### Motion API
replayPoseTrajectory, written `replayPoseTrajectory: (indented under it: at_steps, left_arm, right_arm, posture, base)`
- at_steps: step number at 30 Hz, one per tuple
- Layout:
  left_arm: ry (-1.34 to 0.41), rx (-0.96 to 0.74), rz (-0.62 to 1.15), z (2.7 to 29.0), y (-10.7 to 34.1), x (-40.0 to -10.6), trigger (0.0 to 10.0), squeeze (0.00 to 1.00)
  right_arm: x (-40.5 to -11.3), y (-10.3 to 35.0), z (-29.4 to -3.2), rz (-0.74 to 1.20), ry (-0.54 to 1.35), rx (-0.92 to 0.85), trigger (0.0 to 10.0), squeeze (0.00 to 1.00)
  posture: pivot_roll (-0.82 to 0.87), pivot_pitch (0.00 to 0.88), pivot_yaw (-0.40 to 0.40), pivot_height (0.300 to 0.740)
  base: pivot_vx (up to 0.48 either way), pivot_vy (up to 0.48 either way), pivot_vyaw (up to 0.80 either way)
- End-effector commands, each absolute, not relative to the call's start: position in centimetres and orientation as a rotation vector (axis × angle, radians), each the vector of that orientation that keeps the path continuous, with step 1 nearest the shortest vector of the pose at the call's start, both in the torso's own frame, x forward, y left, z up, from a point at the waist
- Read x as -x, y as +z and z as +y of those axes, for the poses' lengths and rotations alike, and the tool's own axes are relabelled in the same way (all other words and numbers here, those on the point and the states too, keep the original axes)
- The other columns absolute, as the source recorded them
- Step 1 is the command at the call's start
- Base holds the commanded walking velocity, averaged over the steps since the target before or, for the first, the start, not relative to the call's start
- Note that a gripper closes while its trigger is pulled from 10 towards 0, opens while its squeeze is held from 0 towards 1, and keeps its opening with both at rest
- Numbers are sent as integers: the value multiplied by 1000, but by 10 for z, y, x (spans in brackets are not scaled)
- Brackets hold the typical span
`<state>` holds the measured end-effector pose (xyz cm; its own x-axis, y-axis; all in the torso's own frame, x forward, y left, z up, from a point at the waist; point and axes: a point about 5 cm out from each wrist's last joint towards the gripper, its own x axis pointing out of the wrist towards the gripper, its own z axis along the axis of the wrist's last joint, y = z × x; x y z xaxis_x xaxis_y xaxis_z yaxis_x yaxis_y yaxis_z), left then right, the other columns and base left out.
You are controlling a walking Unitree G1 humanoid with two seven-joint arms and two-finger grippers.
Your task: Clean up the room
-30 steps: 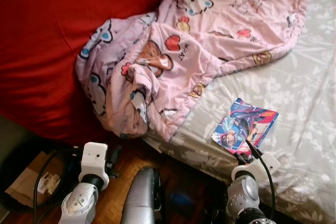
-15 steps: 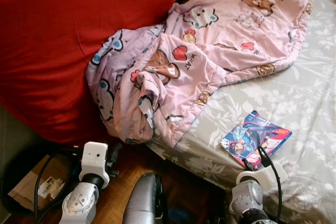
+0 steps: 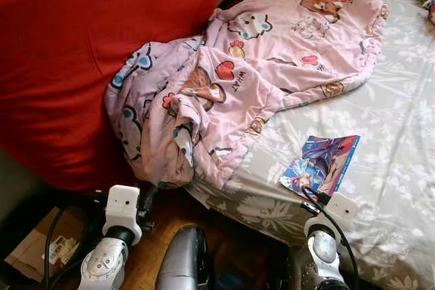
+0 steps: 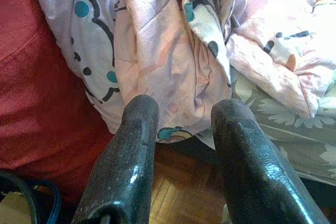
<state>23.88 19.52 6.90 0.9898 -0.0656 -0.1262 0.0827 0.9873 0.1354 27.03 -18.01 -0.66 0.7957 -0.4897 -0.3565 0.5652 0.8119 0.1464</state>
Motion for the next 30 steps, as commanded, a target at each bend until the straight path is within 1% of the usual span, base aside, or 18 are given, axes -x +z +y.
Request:
replayPoseTrajectory:
  at_steps: [1, 3, 8, 9, 12, 14, 15, 16, 21, 24, 25, 28, 29, 30]
  left_arm:
    - [-74, -148, 146, 196, 62, -235, 10000, 0]
    - [-75, -149, 145, 196, 62, -234, 10000, 0]
    - [-73, -149, 142, 196, 62, -235, 10000, 0]
    - [-73, -149, 142, 196, 62, -235, 10000, 0]
    - [-75, -150, 142, 196, 61, -235, 10000, 0]
    - [-77, -151, 141, 196, 61, -235, 10000, 0]
    - [-78, -151, 139, 196, 61, -235, 10000, 0]
    - [-78, -151, 139, 195, 61, -235, 10000, 0]
    - [-78, -151, 138, 195, 61, -235, 10000, 0]
    - [-75, -153, 140, 196, 61, -234, 10000, 0]
    - [-74, -154, 141, 196, 61, -234, 10000, 0]
    - [-75, -155, 143, 196, 59, -235, 10000, 0]
    - [-74, -154, 147, 195, 58, -236, 10000, 0]
    - [-74, -154, 147, 195, 58, -236, 10000, 0]
  right_arm:
    - [-251, -19, -204, 358, -814, -417, 0, 0]
    - [-239, -32, -204, 430, -926, -576, 0, 0]
    - [-223, -48, -209, 474, -1081, -889, 0, 0]
    - [-222, -50, -209, 476, -1093, -924, 0, 0]
    - [-223, -47, -211, 448, -1082, -915, 0, 0]
    - [-229, -46, -209, 428, -1040, -954, 0, 0]
    - [-234, -45, -204, 414, -980, -1016, 0, 0]
    - [-235, -45, -203, 412, -967, -1030, 0, 0]
    - [-235, -47, -197, 439, -915, -1003, 0, 0]
    - [-244, -38, -199, 414, -819, -840, 0, 0]
    - [-250, -31, -200, 395, -767, -755, 0, 0]
    - [-260, -22, -202, 350, -704, -671, 0, 0]
    - [-269, -12, -202, 306, -642, -602, 0, 0]
    - [-269, -12, -202, 306, -642, -602, 0, 0]
  posture:
    - [84, 205, 9, 636]
    - [86, 202, 7, 636]
    - [85, 197, 7, 636]
    - [81, 195, 6, 636]
    - [81, 194, 8, 636]
    - [81, 194, 8, 636]
    - [78, 191, 7, 636]
    - [78, 191, 7, 636]
    - [80, 191, 7, 636]
    - [83, 194, 7, 636]
    - [83, 194, 7, 636]
    - [73, 192, 6, 636]
    - [66, 185, 4, 636]
    - [66, 185, 4, 636]
  base:
    - [0, 0, 0]
    - [0, 0, 0]
    - [0, 0, 0]
    - [0, 0, 0]
    - [0, 0, 0]
    - [0, 0, 0]
    - [0, 0, 0]
    - [0, 0, 0]
    - [0, 0, 0]
    - [0, 0, 0]
    - [0, 0, 0]
    - [0, 0, 0]
    - [0, 0, 0]
    - [0, 0, 0]
